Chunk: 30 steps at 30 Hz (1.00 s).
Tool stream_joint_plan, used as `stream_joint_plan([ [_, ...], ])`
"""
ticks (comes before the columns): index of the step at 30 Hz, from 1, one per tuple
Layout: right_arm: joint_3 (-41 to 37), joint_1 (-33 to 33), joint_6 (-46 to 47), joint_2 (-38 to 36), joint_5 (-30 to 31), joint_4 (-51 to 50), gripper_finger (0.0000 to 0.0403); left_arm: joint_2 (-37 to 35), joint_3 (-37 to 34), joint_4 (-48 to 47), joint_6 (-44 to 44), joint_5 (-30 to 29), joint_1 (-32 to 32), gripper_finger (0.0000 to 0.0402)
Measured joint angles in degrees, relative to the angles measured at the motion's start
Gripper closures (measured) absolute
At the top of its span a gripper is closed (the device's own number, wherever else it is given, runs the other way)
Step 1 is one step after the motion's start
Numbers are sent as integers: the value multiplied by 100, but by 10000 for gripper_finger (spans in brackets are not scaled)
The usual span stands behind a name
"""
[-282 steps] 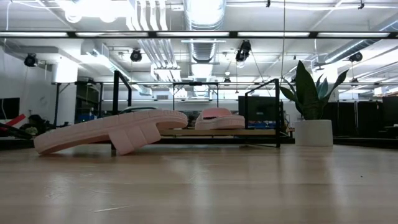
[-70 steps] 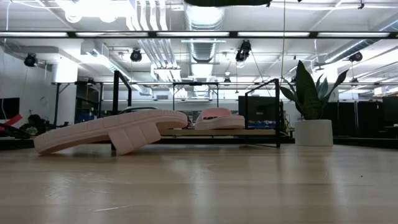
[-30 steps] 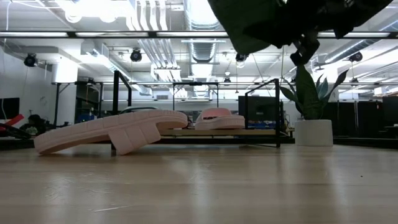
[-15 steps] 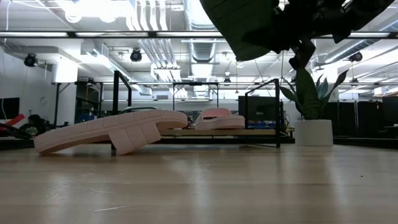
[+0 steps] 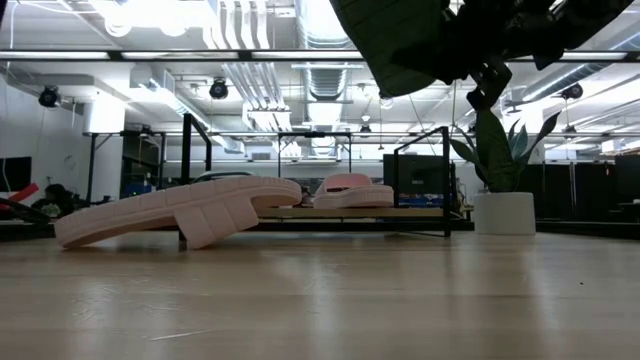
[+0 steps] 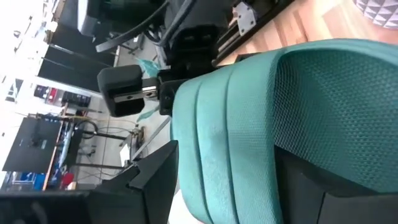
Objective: Pick and place slides into the shelf
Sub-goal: Put the green slide on the shelf
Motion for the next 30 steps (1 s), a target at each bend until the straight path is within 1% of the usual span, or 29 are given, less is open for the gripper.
stream_joint_plan([
  [2,1,0,1,0,-12,0,349,24,-2,0,4,-14,40,196],
  [5,4,-2,17,0,-8,-2,349,32,-2,4,26,-200,86,197],
  [8,4,-9,37,0,3,-10,349,51,-7,-6,50,-269,119,214],
  [10,4,-7,124,0,6,-11,349,53,-11,-8,55,-267,127,238],
  [12,5,-7,162,0,6,-7,349,53,-11,-2,65,-269,140,271],
  [17,6,-7,307,0,25,-3,349,53,-75,100,331,-272,153,379],
  [19,4,-7,626,0,28,67,348,53,-76,124,339,-292,156,392],
  [20,4,-7,839,0,57,123,339,53,-75,126,341,-314,161,393],
  [22,7,-5,1328,1,331,267,309,44,-61,126,334,-517,162,398],
  [25,69,4,1988,-69,1209,353,254,-1,-93,150,327,-1039,186,399],
  [27,83,11,2338,-147,1730,374,225,-50,-134,162,310,-1272,214,400],
  [28,83,15,2499,-188,1929,365,214,-65,-156,160,276,-1386,223,400],
  [30,83,15,2776,-294,2081,324,199,-76,-186,161,190,-1638,272,400],
])
